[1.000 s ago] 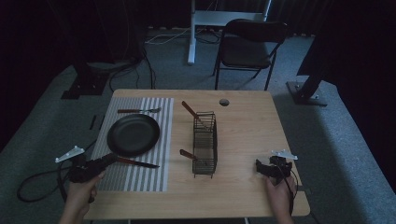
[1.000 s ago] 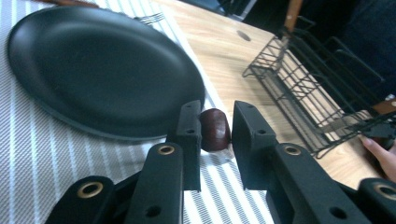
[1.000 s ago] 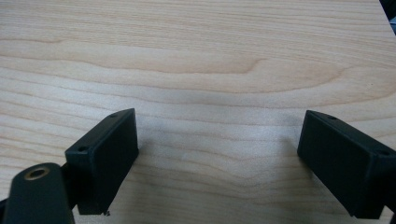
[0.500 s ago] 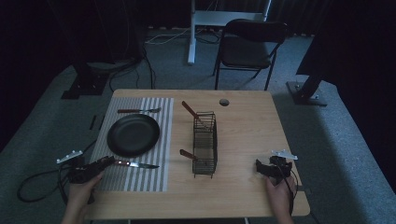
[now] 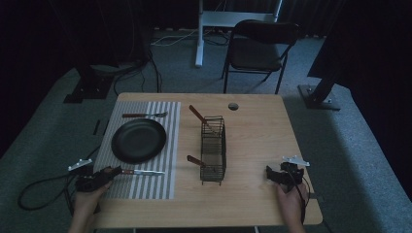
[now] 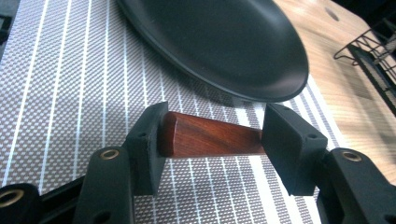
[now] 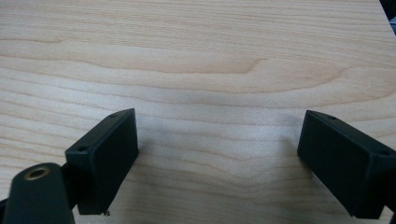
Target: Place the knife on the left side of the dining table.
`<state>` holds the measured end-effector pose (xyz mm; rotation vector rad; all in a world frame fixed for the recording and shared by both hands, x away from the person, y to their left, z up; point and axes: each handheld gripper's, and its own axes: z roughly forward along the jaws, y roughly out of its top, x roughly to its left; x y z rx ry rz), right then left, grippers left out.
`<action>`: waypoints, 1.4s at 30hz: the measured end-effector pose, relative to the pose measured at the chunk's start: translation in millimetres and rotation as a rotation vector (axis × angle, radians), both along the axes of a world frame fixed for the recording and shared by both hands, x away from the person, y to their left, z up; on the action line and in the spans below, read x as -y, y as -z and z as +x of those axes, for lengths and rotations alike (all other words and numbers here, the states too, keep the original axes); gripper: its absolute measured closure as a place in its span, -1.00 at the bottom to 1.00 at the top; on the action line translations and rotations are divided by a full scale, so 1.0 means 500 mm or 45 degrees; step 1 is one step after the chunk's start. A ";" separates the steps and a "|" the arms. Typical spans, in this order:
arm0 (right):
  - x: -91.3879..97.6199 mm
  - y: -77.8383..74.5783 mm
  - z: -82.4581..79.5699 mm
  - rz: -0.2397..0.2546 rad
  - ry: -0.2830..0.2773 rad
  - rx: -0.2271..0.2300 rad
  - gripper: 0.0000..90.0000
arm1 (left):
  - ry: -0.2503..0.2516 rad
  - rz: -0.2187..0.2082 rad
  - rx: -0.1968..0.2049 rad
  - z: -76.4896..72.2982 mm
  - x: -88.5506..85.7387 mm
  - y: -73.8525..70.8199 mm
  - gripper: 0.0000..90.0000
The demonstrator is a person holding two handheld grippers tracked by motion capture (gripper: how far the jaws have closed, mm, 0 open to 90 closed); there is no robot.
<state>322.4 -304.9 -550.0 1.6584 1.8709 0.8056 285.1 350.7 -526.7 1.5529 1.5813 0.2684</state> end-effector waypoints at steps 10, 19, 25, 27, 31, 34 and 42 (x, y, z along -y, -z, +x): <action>0.000 0.000 0.000 0.000 0.000 0.000 -0.75 | -0.027 0.169 -0.023 0.002 0.019 0.012 -0.20; 0.000 0.000 0.000 0.000 -0.001 0.000 -0.75 | -0.042 0.285 -0.043 0.006 0.038 0.019 -0.28; 0.000 0.000 0.000 -0.001 -0.001 0.000 -0.75 | -0.031 0.371 -0.031 0.010 0.050 0.020 -0.36; 0.000 0.000 0.000 0.000 0.000 0.000 -0.75 | -0.030 0.418 -0.021 0.015 0.065 0.022 -0.41; 0.000 0.000 0.000 0.000 0.000 0.000 -0.75 | -0.051 0.404 -0.005 0.015 0.067 0.021 -0.41; 0.000 0.000 0.000 0.000 0.000 0.000 -0.75 | -0.075 0.399 0.025 0.010 0.063 0.016 -0.41; 0.000 0.000 0.000 0.000 0.000 0.000 -0.75 | -0.112 0.441 0.040 -0.011 0.057 0.014 -0.55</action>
